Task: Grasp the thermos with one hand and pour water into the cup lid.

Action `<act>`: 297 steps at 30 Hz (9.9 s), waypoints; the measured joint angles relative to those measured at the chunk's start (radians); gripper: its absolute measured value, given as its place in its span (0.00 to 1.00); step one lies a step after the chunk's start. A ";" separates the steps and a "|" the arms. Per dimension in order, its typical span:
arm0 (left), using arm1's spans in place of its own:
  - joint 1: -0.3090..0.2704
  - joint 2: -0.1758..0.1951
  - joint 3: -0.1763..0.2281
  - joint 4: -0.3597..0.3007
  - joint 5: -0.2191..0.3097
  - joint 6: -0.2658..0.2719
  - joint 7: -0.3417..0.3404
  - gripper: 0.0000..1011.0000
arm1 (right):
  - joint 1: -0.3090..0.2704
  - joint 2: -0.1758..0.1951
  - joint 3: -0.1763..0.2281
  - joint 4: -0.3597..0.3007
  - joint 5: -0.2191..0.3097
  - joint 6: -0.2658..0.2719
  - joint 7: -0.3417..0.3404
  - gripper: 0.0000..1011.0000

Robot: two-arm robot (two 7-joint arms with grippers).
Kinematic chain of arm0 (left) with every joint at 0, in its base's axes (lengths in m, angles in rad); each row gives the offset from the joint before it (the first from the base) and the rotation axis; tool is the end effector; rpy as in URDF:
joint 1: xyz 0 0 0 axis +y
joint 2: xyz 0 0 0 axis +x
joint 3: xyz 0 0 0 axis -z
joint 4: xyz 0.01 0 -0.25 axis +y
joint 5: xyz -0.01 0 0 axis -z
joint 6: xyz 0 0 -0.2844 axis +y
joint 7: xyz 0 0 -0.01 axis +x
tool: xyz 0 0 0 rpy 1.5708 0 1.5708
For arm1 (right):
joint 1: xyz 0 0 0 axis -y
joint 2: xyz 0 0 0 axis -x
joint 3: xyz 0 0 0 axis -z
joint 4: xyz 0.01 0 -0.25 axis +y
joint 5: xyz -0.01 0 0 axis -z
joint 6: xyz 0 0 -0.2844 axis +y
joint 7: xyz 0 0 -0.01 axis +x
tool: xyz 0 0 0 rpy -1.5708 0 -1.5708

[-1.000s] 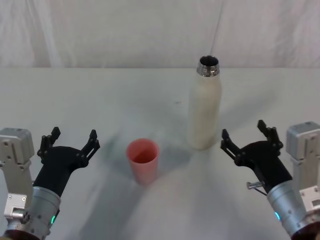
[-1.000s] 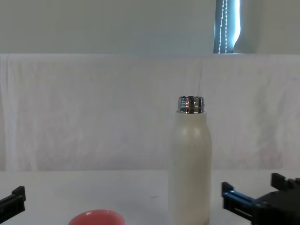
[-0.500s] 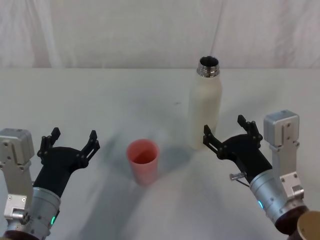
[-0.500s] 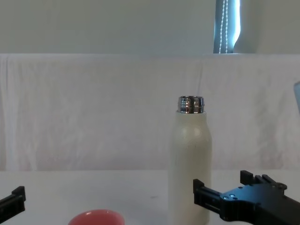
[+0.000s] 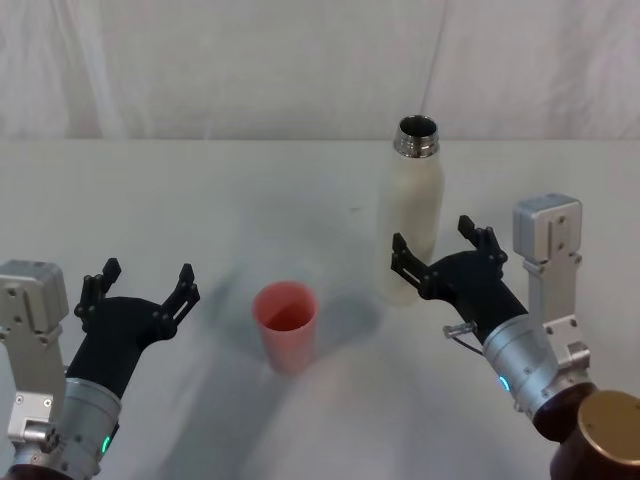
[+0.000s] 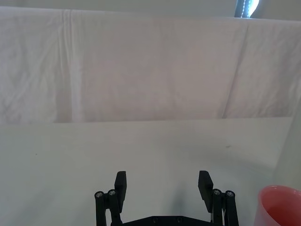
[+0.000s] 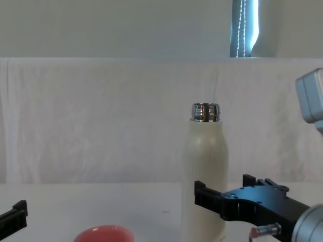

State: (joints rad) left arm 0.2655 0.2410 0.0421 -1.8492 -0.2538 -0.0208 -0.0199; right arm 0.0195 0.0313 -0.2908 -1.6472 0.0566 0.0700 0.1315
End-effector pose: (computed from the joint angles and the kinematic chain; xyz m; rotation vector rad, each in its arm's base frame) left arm 0.2389 0.0306 -0.2477 -0.0380 0.0140 1.4460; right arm 0.2962 0.0798 -0.2351 0.0272 0.0058 -1.1442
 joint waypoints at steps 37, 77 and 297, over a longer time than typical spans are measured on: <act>0.000 0.000 0.000 0.000 0.000 0.000 0.000 0.99 | 0.126 -0.046 -0.024 0.142 -0.025 0.007 -0.006 0.99; 0.000 0.000 0.000 0.000 0.000 0.000 0.000 0.99 | 0.192 -0.079 -0.026 0.230 -0.024 0.003 -0.012 0.94; 0.000 0.000 0.000 0.000 0.000 0.000 0.000 0.99 | 0.238 0.268 -0.317 0.104 -0.960 -0.062 -0.109 0.94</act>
State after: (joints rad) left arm 0.2655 0.2410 0.0421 -1.8492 -0.2539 -0.0207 -0.0199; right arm 0.2573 0.2996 -0.6078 -1.5432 -0.9038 0.0075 0.0223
